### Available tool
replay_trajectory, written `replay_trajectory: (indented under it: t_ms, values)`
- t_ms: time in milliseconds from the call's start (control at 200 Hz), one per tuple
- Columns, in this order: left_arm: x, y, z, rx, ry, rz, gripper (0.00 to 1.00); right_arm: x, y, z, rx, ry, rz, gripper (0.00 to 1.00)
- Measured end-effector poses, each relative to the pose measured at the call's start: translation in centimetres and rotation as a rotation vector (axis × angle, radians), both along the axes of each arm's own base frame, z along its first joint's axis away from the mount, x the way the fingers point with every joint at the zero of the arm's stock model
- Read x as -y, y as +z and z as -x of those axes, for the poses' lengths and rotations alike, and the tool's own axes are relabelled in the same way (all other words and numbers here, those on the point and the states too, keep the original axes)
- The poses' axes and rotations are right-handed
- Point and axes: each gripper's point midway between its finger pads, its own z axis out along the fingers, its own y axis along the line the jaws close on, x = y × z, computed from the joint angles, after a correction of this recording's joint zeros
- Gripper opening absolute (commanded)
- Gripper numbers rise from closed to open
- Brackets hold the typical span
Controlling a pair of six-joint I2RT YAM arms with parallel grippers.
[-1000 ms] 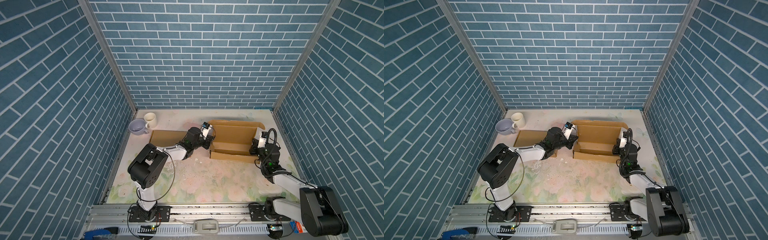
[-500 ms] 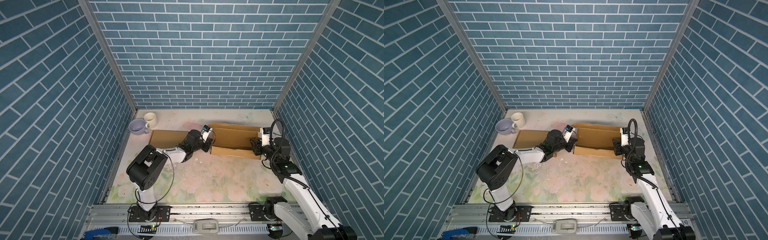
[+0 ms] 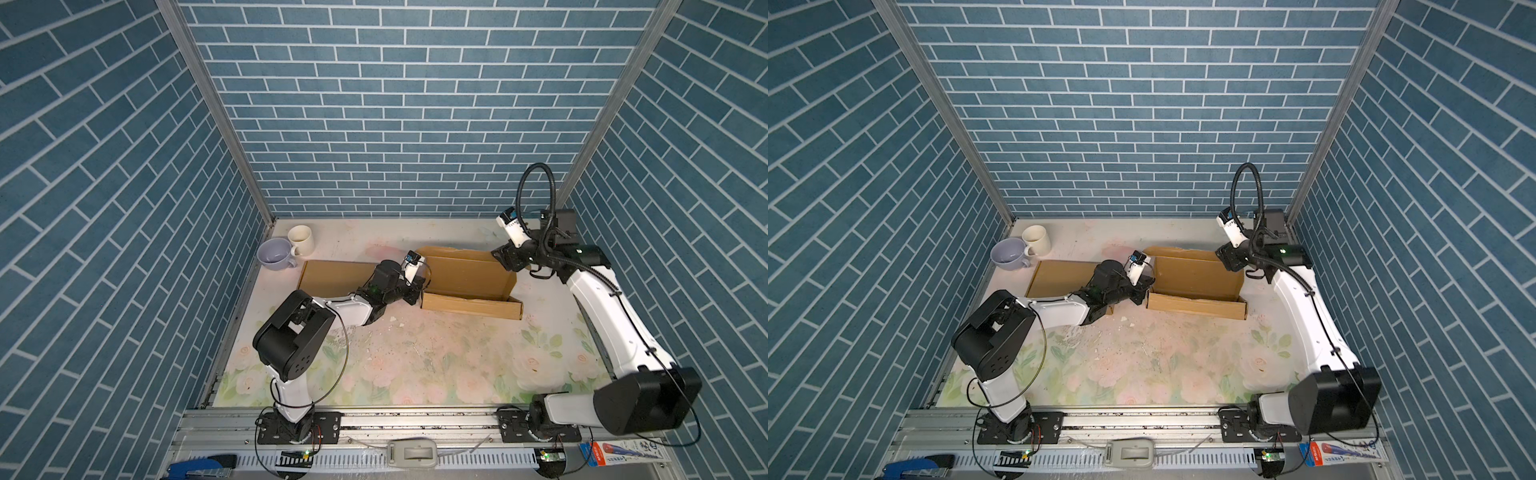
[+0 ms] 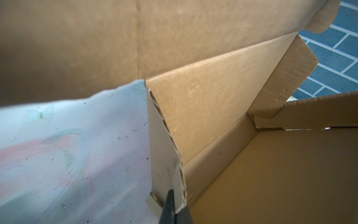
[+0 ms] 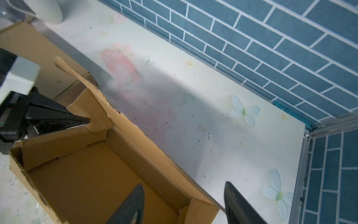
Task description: Fold the paper box
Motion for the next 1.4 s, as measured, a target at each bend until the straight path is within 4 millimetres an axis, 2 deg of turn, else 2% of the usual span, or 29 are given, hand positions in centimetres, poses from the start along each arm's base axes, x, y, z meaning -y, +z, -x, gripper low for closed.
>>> replay_trajectory:
  t_ms: [225, 425, 525, 580, 710, 940, 1050, 1245, 1395]
  values:
    - [0.0, 0.0, 0.0, 0.000, 0.000, -0.001, 0.00, -3.1, -1.9, -2.3, -0.108, 0.203, 0.086, 0.61]
    - [0.0, 0.0, 0.0, 0.005, -0.002, -0.004, 0.00, -5.0, -5.0, -2.5, -0.241, 0.341, 0.130, 0.46]
    - [0.0, 0.0, 0.0, 0.006, -0.001, -0.005, 0.00, -5.5, -6.5, -1.6, -0.300, 0.389, 0.149, 0.27]
    - [-0.1, 0.0, -0.1, 0.006, 0.001, -0.005, 0.00, -5.7, -6.7, -1.0, -0.312, 0.415, 0.159, 0.14]
    - [-0.1, 0.1, -0.3, 0.014, 0.014, -0.006, 0.00, -6.0, -6.4, -0.4, -0.284, 0.452, 0.193, 0.00]
    - [0.4, 0.8, -1.3, 0.045, 0.021, 0.007, 0.00, -5.5, -5.1, 0.6, -0.134, 0.425, 0.248, 0.00]
    - [0.4, 0.7, -1.2, 0.048, 0.018, 0.005, 0.09, -5.5, -5.4, 2.1, -0.054, 0.415, 0.291, 0.00]
    - [-0.6, -1.0, 0.0, 0.004, 0.020, -0.034, 0.23, -6.0, -5.8, 4.4, 0.097, 0.388, 0.345, 0.00]
    - [-2.0, -0.2, 1.0, -0.001, 0.045, -0.046, 0.35, -6.7, -5.9, 5.1, 0.186, 0.372, 0.390, 0.00]
